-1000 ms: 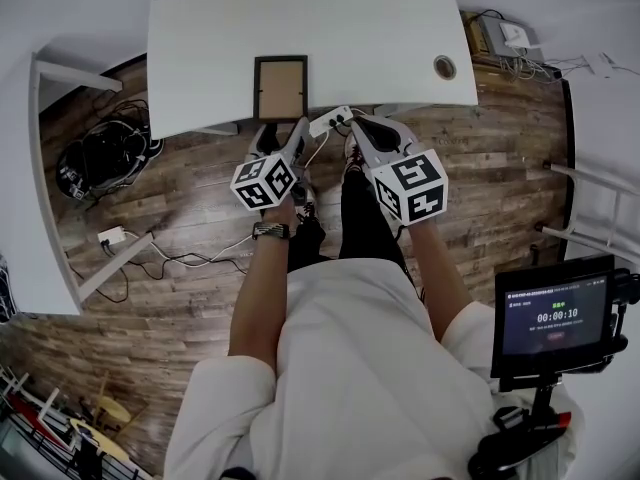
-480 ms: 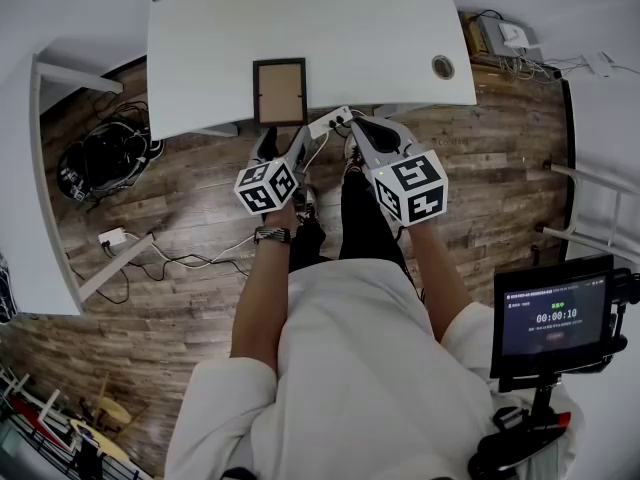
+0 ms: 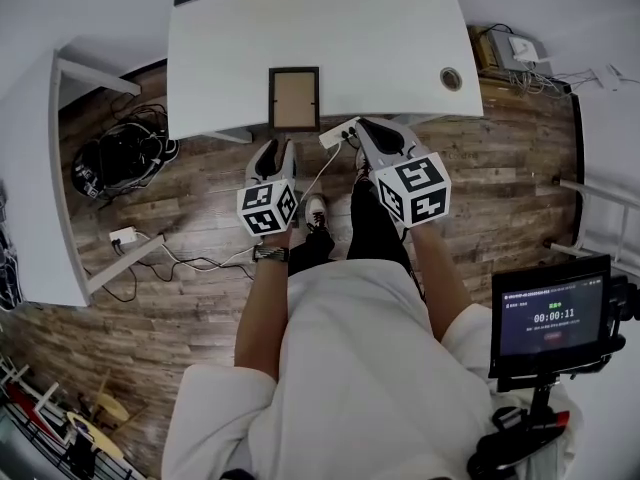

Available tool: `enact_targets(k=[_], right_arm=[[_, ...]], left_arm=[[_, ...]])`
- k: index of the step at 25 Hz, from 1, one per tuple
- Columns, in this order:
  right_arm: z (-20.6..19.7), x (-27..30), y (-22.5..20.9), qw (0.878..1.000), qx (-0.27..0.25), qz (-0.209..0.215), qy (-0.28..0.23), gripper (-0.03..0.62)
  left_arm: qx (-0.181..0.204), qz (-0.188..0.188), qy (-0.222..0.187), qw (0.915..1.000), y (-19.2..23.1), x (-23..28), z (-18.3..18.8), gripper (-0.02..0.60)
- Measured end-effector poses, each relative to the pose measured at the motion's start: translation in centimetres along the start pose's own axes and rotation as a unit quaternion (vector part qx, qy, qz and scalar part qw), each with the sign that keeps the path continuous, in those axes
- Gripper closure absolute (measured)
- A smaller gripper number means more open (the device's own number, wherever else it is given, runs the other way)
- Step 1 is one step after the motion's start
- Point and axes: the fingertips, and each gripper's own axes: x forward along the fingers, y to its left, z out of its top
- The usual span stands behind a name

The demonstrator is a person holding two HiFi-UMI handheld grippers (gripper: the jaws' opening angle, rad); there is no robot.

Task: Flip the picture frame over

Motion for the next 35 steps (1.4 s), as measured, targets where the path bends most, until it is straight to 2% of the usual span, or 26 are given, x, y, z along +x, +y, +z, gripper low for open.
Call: enact_targets(k=[3, 8, 11, 15, 21, 26, 29, 33, 35], right_arm=[[1.2, 0.2, 0.2, 1.000, 0.001, 0.004, -0.015, 0.592], [3.9, 0.4, 0.1, 0.999, 0.002, 0.007, -0.047, 0.592], [5.4, 0.1, -0.1, 0.998, -0.005, 0.003, -0.063, 0.592], [8.3, -3.0, 1.5, 0.996, -0.021, -0.012, -0.089, 0.592], [12.3, -5.0, 1.6, 0.991, -0.031, -0.018, -0.127, 0.592], [16.5, -7.1, 1.9, 0.984, -0.047, -0.026, -0.169, 0.592], [18.3, -7.8, 2.0, 0.980, -0.056, -0.034, -0.186, 0.592], [19.8, -9.2, 2.3, 0.975, -0.063, -0.042, -0.210, 0.592], [20.8, -10.1, 2.5, 0.972, -0.068, -0.043, -0.222, 0.592]], left_arm=[[0.048, 0.012, -0.014, 0.9987, 0.4, -0.3, 2.7, 0.502], [0.103, 0.017, -0.049, 0.9934, -0.1, -0.9, 7.5, 0.573], [0.143, 0.012, -0.067, 0.9874, -0.9, -1.4, 10.3, 0.578], [0.181, 0.000, -0.106, 0.9777, -2.4, -4.8, 15.2, 0.578], [0.214, -0.029, -0.169, 0.9617, -5.4, -7.5, 22.0, 0.578], [0.242, -0.038, -0.202, 0.9482, -7.7, -10.1, 27.1, 0.578], [0.260, -0.041, -0.207, 0.9422, -8.4, -10.6, 28.3, 0.578], [0.262, -0.063, -0.207, 0.9405, -9.6, -11.3, 28.7, 0.578], [0.269, -0.068, -0.213, 0.9368, -10.3, -12.0, 29.4, 0.578]])
